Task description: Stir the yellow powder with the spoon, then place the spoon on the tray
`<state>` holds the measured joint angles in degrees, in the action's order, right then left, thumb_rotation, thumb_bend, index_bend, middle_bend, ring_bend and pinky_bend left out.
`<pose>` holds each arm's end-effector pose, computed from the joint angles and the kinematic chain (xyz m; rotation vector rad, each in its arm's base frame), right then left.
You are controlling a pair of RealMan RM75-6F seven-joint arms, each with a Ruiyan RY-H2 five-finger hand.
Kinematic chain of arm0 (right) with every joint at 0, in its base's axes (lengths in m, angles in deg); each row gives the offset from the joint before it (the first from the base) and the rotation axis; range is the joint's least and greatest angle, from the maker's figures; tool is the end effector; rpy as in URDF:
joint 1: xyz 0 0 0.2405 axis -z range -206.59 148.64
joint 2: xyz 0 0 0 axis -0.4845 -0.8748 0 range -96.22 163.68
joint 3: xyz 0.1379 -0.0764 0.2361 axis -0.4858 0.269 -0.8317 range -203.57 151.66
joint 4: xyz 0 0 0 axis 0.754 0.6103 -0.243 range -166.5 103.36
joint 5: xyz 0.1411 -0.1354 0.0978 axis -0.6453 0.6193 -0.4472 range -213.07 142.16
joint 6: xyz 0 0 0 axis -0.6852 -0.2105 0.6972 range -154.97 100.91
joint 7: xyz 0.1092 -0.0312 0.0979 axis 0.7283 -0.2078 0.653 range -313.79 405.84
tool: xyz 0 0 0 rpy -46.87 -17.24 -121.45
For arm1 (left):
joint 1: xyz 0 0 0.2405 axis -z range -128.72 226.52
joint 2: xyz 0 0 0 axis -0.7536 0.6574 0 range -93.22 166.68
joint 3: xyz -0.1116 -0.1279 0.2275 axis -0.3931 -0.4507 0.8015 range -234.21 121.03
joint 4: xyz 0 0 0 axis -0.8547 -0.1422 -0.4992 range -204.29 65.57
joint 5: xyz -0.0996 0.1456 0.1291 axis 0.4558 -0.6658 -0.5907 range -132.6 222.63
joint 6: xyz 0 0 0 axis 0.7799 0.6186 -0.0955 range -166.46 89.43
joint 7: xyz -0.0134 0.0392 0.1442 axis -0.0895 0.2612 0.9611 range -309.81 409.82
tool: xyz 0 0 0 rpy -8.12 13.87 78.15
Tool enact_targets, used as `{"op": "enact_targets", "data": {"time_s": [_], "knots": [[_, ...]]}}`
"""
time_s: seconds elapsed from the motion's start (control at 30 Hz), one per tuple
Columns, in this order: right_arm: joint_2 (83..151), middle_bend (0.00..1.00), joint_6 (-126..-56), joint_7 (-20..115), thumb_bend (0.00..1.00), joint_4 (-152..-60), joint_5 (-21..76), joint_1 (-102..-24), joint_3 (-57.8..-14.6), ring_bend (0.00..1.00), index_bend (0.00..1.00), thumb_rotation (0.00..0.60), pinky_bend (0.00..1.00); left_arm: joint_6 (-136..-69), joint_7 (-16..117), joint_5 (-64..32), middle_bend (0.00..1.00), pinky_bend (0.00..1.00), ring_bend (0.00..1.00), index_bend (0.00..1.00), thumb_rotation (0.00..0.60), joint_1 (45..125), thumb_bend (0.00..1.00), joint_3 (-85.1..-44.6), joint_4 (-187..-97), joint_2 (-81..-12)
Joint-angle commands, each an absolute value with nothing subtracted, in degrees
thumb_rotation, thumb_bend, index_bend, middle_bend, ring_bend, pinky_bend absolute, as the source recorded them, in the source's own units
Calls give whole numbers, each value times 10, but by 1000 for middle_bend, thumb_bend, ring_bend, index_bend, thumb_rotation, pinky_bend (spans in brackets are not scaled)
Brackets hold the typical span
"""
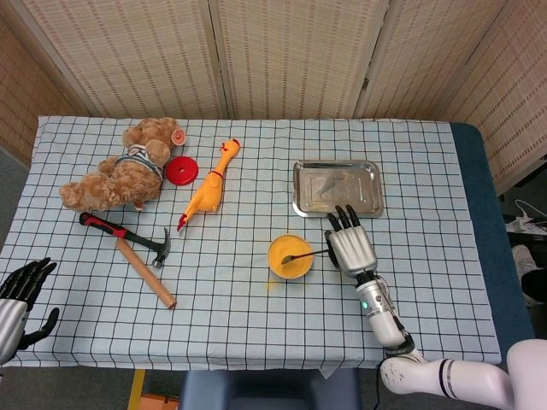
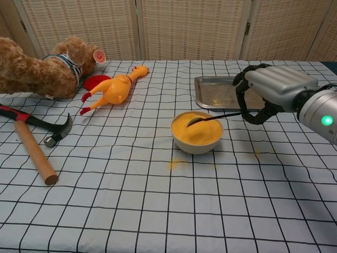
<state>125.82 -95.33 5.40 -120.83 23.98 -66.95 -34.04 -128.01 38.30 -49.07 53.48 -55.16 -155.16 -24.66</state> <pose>-0.1782 -0.3385 -0.0259 1.7594 -0.7451 0.7699 -0.3485 0.1725 0.1826 -1.4907 -0.8948 -1.0010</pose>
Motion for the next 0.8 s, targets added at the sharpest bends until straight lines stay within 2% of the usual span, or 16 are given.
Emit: {"op": "enact_targets", "data": {"time_s": [0.03, 0.37, 0.8], "knots": [[1242, 164, -949, 46, 625, -1229, 235, -660, -328, 0, 904, 600, 0, -1282, 384, -492, 0, 100, 0, 0, 600, 534, 461, -551, -1552, -247], [1257, 164, -925, 29, 626, -1209, 203, -667, -328, 0, 904, 600, 0, -1278, 382, -490, 0, 100, 0, 0, 600, 536, 461, -552, -1552, -246], [1316, 167, -925, 14, 631, -1125, 188, -696, -361, 0, 905, 600, 0, -1272, 372, -485, 0, 100, 0, 0, 600, 538, 461, -554, -1547, -245]]}}
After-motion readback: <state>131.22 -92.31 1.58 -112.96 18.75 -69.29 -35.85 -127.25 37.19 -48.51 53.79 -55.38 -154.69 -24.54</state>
